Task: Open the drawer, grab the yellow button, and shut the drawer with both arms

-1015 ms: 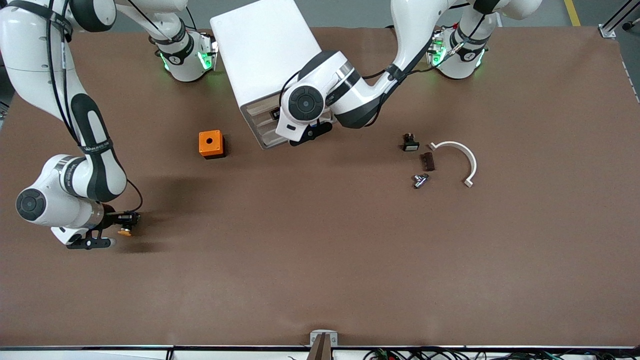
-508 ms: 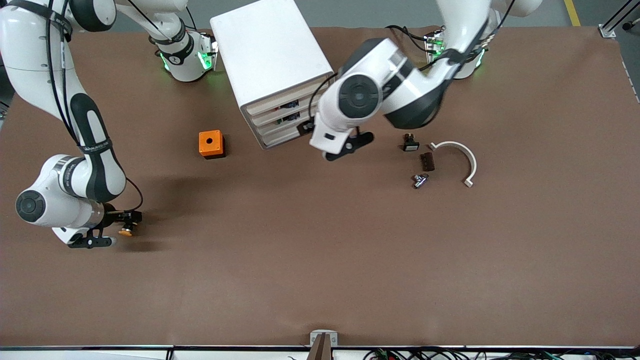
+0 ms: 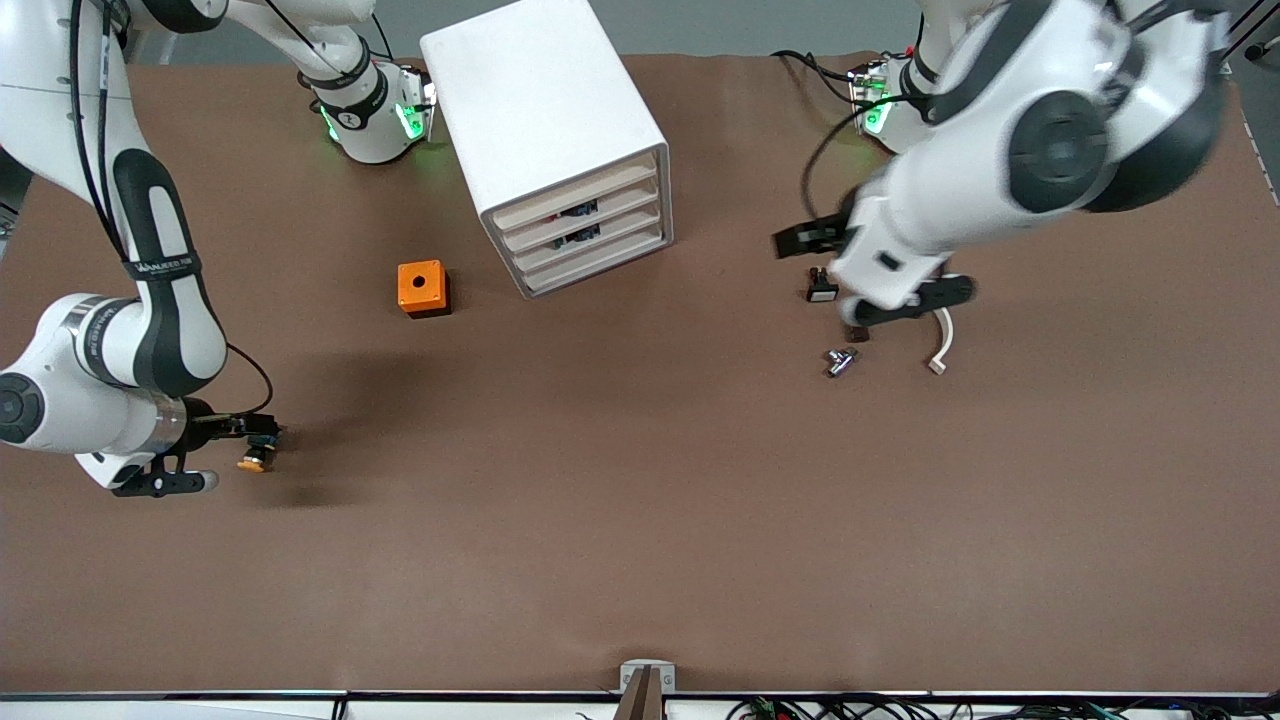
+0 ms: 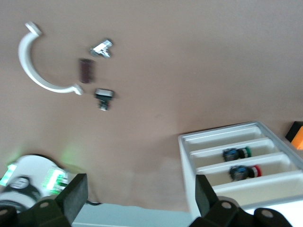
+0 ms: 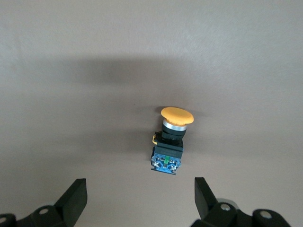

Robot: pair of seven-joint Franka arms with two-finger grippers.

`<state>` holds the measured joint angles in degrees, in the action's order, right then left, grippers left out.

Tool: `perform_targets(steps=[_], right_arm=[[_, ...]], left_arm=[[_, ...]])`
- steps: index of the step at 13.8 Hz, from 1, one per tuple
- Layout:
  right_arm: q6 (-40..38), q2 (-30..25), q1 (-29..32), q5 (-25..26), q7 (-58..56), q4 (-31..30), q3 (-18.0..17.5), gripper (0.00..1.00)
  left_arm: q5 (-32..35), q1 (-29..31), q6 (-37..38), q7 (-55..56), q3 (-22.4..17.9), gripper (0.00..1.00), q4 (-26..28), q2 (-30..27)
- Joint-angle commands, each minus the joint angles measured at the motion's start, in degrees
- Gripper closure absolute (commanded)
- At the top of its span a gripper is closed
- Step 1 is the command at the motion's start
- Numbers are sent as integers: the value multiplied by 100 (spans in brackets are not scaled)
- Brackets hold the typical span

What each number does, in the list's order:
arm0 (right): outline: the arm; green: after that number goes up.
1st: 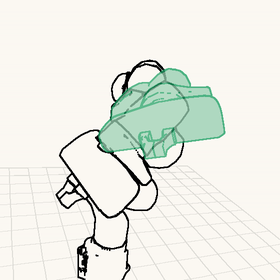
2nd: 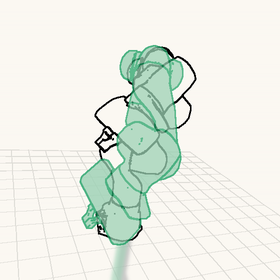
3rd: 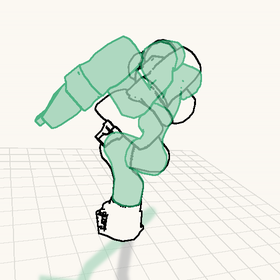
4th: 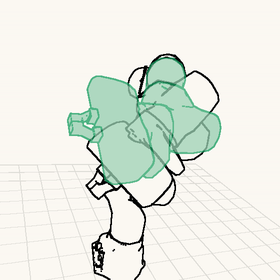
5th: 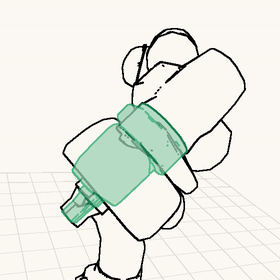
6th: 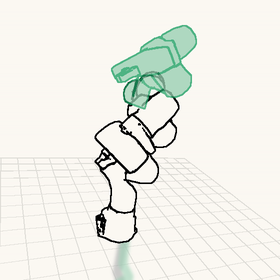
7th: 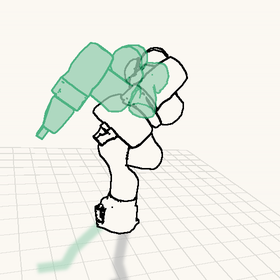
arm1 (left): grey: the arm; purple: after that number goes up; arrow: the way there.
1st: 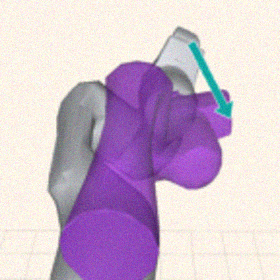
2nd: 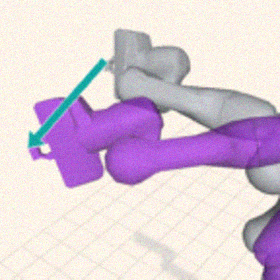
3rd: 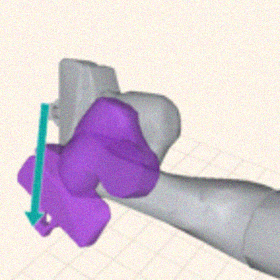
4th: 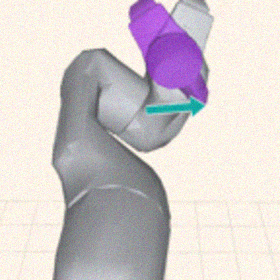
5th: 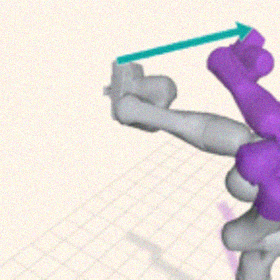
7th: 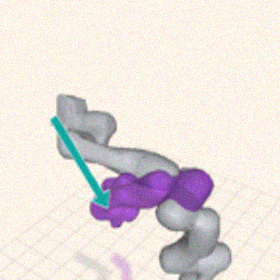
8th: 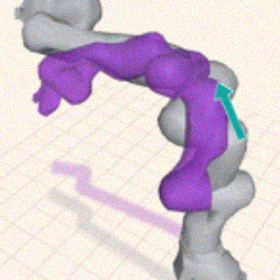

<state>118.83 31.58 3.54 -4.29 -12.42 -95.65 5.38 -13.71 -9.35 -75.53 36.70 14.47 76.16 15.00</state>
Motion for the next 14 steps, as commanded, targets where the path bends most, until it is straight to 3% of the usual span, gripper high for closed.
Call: perform_targets(steps=[1,4,8,9,12,14], right_arm=[[-70,-651,-2,-81,249,-312,-19,0],[-332,-1310,7,-81,275,-533,-19,0],[-1045,-2136,-212,-81,732,-533,-20,0],[-1176,-2339,-239,-81,750,-533,-19,0],[-1642,-2823,-283,-72,750,-542,-19,0],[-1810,-3078,-284,-19,750,-533,-19,0]], left_arm=[[96,756,406,-1037,56,0,198,-523],[560,1198,776,-2321,-23,0,233,-708],[738,805,751,-3755,-1452,0,758,-1226],[755,751,638,-3888,-1639,0,943,-1332],[1193,742,-230,-3907,-1641,0,1646,-1684],[1283,750,-741,-3907,-1632,0,1762,-1694]])
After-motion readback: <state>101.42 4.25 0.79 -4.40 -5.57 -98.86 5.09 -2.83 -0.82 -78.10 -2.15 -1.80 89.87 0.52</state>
